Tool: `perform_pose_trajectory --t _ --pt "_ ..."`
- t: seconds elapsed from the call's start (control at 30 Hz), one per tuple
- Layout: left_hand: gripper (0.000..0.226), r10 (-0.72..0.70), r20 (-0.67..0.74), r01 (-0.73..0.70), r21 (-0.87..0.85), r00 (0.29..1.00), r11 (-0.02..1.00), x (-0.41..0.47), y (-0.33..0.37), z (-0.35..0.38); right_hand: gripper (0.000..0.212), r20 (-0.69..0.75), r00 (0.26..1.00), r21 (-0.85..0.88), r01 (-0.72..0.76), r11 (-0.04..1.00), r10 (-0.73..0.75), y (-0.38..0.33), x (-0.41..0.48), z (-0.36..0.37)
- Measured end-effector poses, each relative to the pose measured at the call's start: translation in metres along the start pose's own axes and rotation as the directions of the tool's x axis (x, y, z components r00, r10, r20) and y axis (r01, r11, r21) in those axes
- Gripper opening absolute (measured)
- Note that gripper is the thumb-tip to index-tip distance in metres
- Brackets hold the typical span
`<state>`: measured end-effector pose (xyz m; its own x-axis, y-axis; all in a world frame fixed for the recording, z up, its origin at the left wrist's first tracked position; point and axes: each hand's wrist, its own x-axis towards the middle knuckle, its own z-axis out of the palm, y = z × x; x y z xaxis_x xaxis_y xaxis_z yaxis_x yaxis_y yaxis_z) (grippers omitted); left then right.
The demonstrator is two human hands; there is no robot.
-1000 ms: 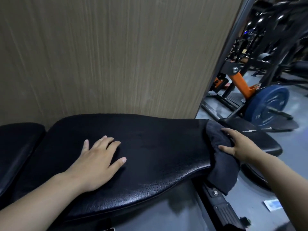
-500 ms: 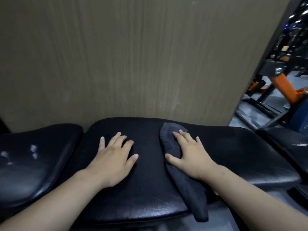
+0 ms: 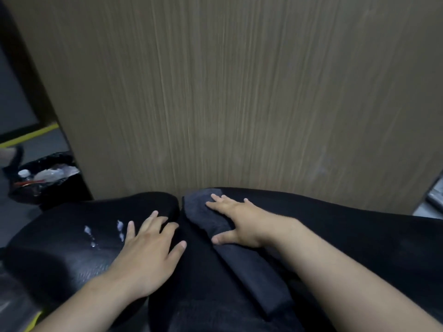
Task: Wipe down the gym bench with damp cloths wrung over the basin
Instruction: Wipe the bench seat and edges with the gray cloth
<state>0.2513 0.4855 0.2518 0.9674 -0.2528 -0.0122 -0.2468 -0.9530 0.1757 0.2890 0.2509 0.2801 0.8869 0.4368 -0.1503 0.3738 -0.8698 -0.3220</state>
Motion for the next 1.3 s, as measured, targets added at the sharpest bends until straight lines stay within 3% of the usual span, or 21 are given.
perform_pose_trajectory --t 0.17,0.27,0.37,0.43,0.5,0.63,0.8,1.0,1.17,1.3 --pt "0.056 0.024 -0.001 -0.024 -0.001 1.0 1.0 0.003 -0.002 0.001 0.073 0.038 0.999 -0.181 -0.029 0.983 0.037 -0.003 0.028 -0.014" --pt "0.056 0.04 -0.018 -0.04 -0.003 0.999 0.999 0.01 0.003 0.002 0.075 -0.088 0.988 -0.319 -0.15 0.936 0.129 -0.017 0.03 -0.002" --pt "0.055 0.066 -0.041 -0.066 -0.005 0.997 0.998 0.018 0.01 0.004 0.087 -0.249 0.944 -0.469 -0.315 0.825 0.218 -0.039 0.024 0.018" --pt "0.056 0.081 -0.048 -0.082 -0.016 0.996 0.996 0.022 0.015 0.005 0.088 -0.306 0.907 -0.392 -0.397 0.83 0.289 -0.043 0.022 0.025" --pt "0.056 0.091 -0.049 -0.092 -0.026 0.995 0.995 0.025 0.018 0.006 0.075 -0.297 0.891 -0.253 -0.42 0.872 0.343 -0.036 0.023 0.026" --pt "0.056 0.092 -0.042 -0.093 -0.031 0.995 0.995 0.03 0.019 0.006 0.059 -0.308 0.919 -0.071 -0.28 0.957 0.246 -0.01 0.038 0.024" --pt "0.056 0.083 -0.035 -0.085 -0.047 0.996 0.995 0.031 0.017 0.008 0.055 -0.284 0.958 -0.016 -0.053 0.998 0.046 0.014 0.065 0.005" --pt "0.059 0.088 -0.042 -0.09 -0.046 0.995 0.995 0.032 0.015 0.008 0.06 -0.231 0.973 -0.304 -0.081 0.949 0.009 0.008 0.096 -0.008" --pt "0.059 0.098 -0.043 -0.099 -0.031 0.994 0.995 0.034 0.015 0.009 0.064 -0.149 0.984 -0.189 0.066 0.98 -0.095 0.007 0.105 -0.006" --pt "0.06 0.1 -0.045 -0.102 -0.045 0.994 0.994 0.036 0.016 0.011 0.054 -0.141 0.989 -0.192 0.027 0.981 -0.055 0.015 0.109 -0.004"
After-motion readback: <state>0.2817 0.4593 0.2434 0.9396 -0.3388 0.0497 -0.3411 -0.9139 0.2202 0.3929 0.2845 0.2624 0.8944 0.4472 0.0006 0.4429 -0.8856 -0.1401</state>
